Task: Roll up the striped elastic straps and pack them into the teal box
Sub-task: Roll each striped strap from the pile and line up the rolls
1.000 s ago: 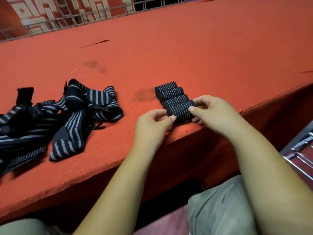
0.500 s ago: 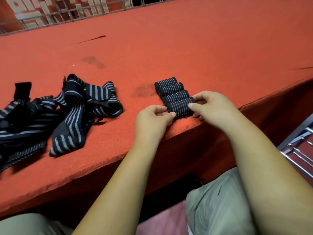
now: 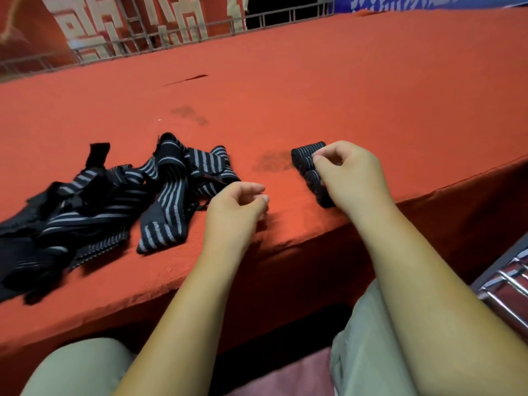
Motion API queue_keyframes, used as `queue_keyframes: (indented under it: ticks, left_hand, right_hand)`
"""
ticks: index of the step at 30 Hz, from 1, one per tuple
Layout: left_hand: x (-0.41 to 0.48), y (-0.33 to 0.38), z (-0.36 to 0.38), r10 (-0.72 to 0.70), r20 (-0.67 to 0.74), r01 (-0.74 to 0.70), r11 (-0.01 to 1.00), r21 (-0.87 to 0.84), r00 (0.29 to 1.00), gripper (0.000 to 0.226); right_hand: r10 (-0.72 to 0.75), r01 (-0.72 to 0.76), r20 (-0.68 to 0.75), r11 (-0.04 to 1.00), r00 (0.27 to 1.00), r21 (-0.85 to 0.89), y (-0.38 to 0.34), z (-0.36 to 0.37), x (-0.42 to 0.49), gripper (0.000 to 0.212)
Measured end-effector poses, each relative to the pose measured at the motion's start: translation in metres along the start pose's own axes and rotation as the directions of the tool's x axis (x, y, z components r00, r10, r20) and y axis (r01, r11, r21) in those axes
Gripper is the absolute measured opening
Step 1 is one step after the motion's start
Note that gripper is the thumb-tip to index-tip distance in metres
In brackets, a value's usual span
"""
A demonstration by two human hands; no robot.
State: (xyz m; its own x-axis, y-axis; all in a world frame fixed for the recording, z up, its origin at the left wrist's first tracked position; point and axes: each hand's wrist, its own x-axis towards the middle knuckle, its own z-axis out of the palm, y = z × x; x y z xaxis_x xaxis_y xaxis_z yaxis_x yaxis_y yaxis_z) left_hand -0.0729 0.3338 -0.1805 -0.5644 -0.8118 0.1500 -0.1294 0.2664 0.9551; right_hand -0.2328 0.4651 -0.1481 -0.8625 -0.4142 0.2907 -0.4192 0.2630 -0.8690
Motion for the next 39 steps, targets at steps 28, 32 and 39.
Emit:
queue_keyframes:
  ticks: [28, 32, 39]
  left_hand:
    - [-0.038, -0.047, -0.31, 0.073, -0.502, 0.21, 0.849, 0.485, 0.862, 0.018]
    - [-0.047, -0.056, -0.318, 0.102, -0.411, 0.168, 0.804, 0.57, 0.906, 0.021]
    - [-0.053, -0.068, -0.313, 0.204, -0.274, 0.04, 0.731, 0.681, 0.94, 0.031]
  right_hand:
    - [-0.355, 0.281, 0.55, 0.935, 0.756, 0.217, -0.143, 0.234, -0.09, 0.014]
    - [-0.392, 0.489, 0.723, 0.868, 0.569, 0.085, -0.147, 0.248, -0.101, 0.018]
    - [-0.311, 0.686, 0.801, 0.709, 0.511, -0.163, -0.143, 0.267, -0.106, 0.04]
